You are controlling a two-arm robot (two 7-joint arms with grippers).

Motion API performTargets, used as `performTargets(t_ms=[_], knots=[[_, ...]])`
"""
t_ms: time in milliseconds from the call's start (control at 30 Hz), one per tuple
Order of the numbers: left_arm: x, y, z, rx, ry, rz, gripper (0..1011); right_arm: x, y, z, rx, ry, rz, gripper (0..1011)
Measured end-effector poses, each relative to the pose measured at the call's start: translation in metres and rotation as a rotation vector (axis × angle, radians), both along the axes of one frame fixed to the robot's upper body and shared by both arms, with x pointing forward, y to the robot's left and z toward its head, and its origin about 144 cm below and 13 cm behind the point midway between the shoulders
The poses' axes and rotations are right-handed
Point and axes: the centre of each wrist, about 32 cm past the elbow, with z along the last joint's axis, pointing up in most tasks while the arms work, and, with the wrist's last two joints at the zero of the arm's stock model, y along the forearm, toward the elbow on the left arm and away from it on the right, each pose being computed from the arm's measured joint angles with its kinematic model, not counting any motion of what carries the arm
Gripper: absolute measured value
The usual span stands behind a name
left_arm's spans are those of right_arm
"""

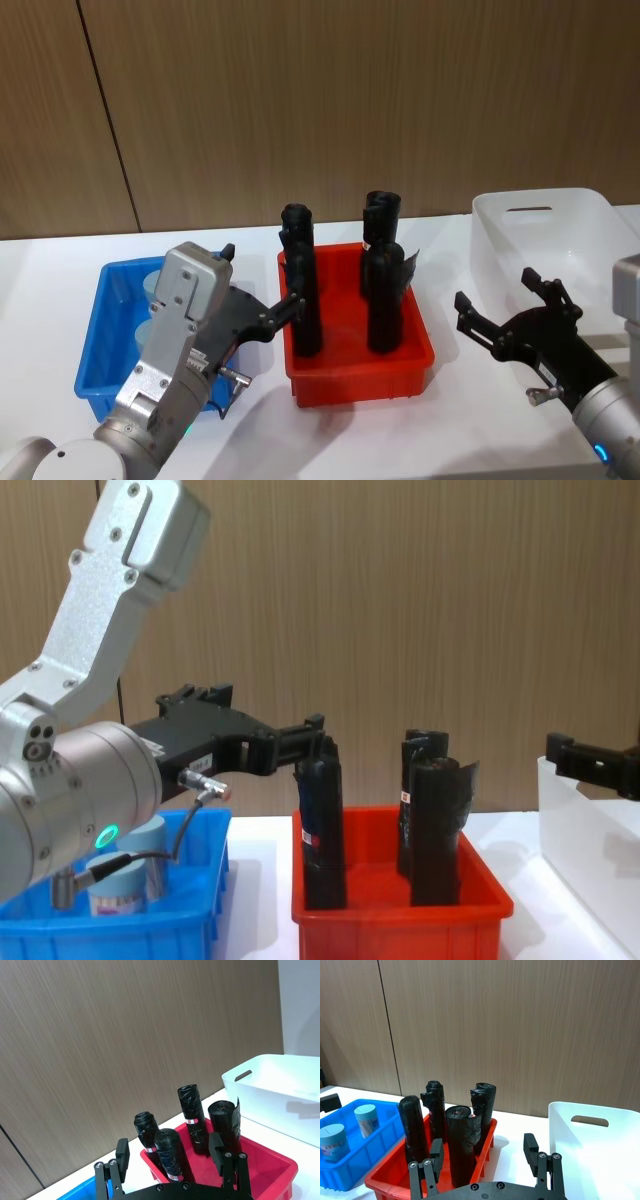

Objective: Pick the cotton swabs from the blue box and place them into the white box.

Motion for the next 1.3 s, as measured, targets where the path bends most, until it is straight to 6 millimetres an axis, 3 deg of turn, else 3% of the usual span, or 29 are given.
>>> performTargets(t_ms=[900,1300], knots=[[0.0,0.0,0.0,0.0,0.0,0.0,1004,0.0,0.0,0.0,0.0,0.0,0.0,1002],[-0.001,0.01,-0.001,-0.004,0.034,0.02,1004,0.0,0.0,0.0,0.0,0.0,0.0,1002]])
